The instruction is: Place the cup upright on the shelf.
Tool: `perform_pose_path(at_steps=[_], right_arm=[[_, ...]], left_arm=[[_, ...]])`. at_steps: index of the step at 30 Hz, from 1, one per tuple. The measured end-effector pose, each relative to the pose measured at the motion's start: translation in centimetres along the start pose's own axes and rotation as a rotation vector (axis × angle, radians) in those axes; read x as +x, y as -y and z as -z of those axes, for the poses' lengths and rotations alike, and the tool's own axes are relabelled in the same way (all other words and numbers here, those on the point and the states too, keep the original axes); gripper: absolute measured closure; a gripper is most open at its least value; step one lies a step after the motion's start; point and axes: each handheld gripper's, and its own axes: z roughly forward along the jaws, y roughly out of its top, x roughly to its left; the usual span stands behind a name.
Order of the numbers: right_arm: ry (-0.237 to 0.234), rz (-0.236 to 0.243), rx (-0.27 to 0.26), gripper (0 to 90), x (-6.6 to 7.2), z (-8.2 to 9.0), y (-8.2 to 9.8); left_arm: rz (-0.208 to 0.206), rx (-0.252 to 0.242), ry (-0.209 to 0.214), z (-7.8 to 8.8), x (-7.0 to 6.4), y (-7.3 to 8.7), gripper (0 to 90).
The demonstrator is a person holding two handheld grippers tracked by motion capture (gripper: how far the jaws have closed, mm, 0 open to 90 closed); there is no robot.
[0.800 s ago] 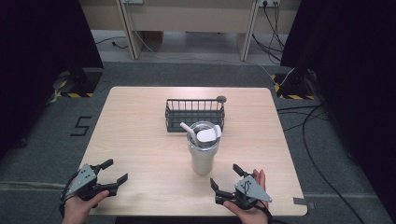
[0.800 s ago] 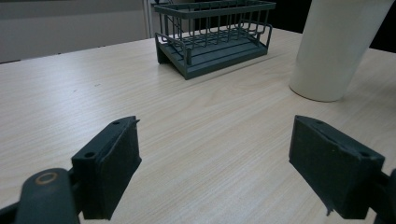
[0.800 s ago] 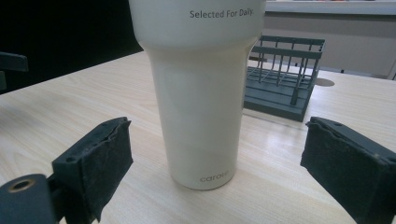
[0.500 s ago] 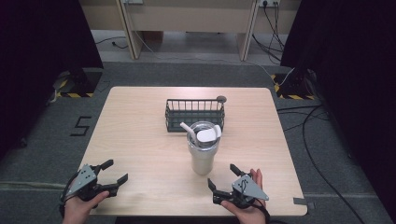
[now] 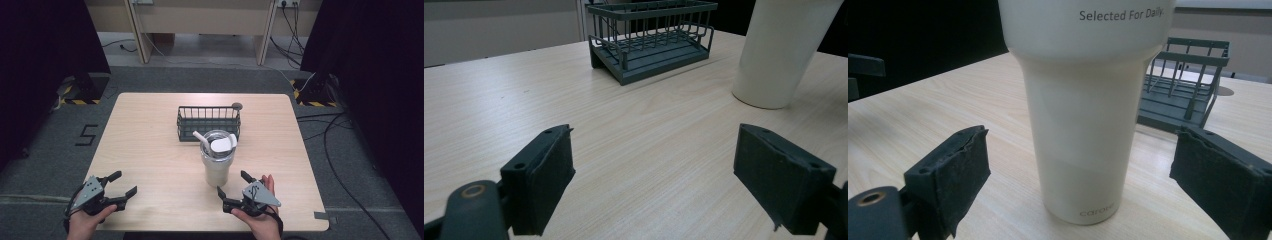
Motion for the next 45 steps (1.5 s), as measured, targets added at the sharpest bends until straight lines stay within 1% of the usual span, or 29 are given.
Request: perform_pose_path(at_steps=[7,12,21,23,24,25,29,32,35,36,38,45], right_arm=[[0.005,0.010,-0.001,8.6,-0.1,-0.7,-0.2],[0.018,-0.002,-0.009,8.6,-0.3,-1.3,-0.5],[0.017,-0.003,-0.010,8.5,-0.4,-2.1,-1.0],[0.014,-0.001,-0.012,8.6,-0.3,-2.6,-1.2],[0.014,-0.001,-0.012,8.6,-0.3,-2.6,-1.2],[0.010,0.003,-0.012,8.6,-0.3,-3.1,-1.4],[0.007,0.011,-0.015,8.5,-0.2,-3.6,-1.6],[0.008,0.012,-0.015,8.4,-0.2,-4.4,-1.8],[0.012,0.011,-0.010,8.4,-0.2,-4.8,-1.8],[0.014,0.015,-0.010,8.4,-0.2,-5.2,-1.9],[0.014,0.014,-0.006,8.1,-0.2,-5.3,-1.9],[0.019,0.014,-0.007,7.3,-0.3,-6.7,-2.1]], left_arm=[[-0.001,0.000,0.000,0.0,0.0,0.0,15.4],[0.000,-0.001,0.000,0.0,0.0,0.0,15.4],[-0.002,0.001,0.000,0.0,0.0,0.0,15.4],[-0.002,0.000,0.000,0.0,0.0,0.0,15.5],[-0.002,0.000,0.000,0.0,0.0,0.0,15.5],[-0.003,0.000,0.000,0.0,0.0,0.0,15.4],[-0.001,-0.001,0.001,0.0,0.0,0.0,15.5],[-0.002,-0.001,0.001,0.0,0.0,0.0,15.5],[-0.001,-0.002,0.002,0.0,0.0,0.0,15.5],[-0.001,-0.002,0.002,0.0,0.0,0.0,15.5],[-0.001,-0.002,0.001,0.0,0.0,0.0,15.5],[-0.001,-0.002,0.003,0.0,0.0,0.0,15.5]])
